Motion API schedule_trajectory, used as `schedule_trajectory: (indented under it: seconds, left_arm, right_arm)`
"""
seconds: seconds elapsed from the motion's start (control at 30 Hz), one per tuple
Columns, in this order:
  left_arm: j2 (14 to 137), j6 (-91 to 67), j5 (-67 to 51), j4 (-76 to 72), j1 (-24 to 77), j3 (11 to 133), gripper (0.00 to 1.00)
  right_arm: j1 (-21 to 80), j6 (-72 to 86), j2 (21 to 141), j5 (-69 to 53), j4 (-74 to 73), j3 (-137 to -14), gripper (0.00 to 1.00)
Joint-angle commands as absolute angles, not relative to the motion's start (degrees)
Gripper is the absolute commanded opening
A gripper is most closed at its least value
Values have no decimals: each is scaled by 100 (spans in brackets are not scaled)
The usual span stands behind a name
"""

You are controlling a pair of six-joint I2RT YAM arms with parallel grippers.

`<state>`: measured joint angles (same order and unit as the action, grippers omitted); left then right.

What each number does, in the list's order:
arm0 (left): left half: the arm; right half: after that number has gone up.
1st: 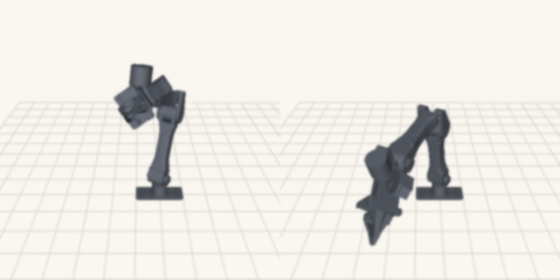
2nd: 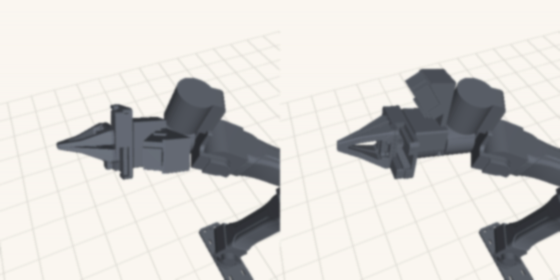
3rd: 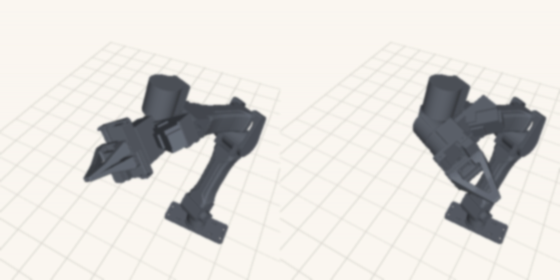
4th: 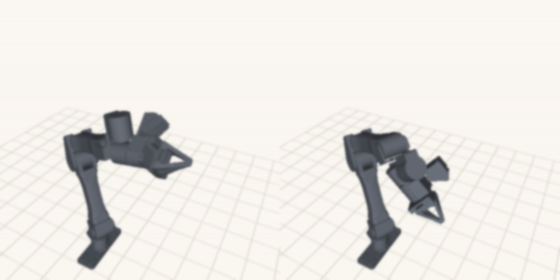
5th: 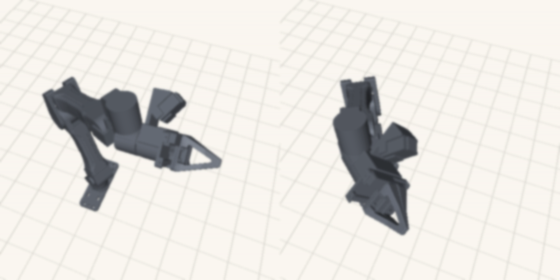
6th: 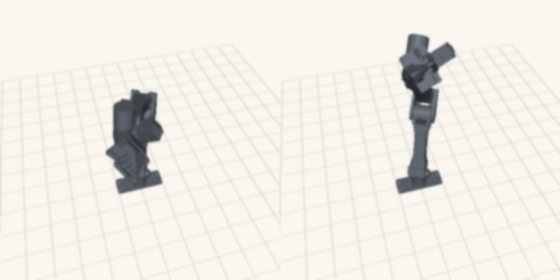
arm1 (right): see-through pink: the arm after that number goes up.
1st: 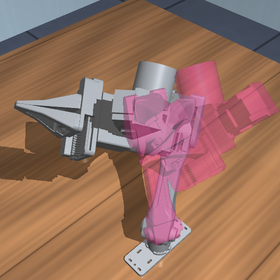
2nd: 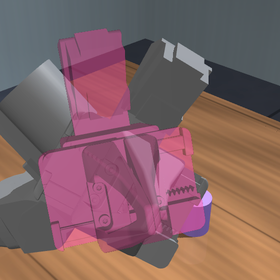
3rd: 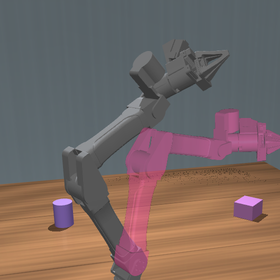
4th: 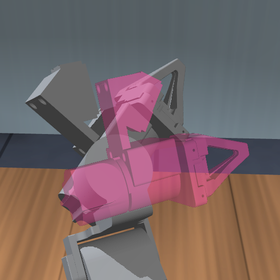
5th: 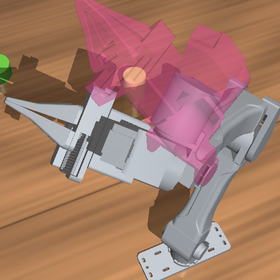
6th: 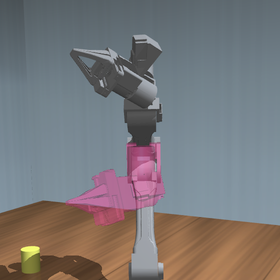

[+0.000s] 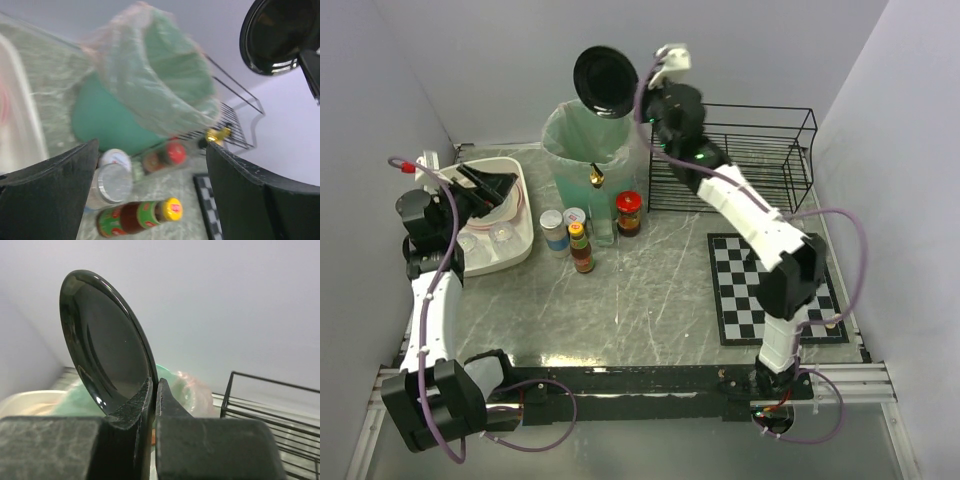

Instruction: Clear the kitchen counter

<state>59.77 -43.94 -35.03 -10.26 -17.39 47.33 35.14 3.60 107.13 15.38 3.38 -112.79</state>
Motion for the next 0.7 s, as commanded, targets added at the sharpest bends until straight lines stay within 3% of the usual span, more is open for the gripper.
schedule_trajectory:
  seconds: [0.0, 0.23, 0.67]
  left_arm:
    - [5739, -5044, -4561, -2670, -1714, 4684, 94]
    - [5801, -6415, -5159, -4454, -1539, 4948, 96]
    - [5801, -5608, -5036, -3815, -669, 5563, 99]
  right_arm:
    - [3243, 1265, 9712, 328, -402, -11715, 0]
    - [3208, 1608, 9642, -588, -1643, -12261, 0]
    - [3208, 2206, 9563, -1827, -2285, -12279, 0]
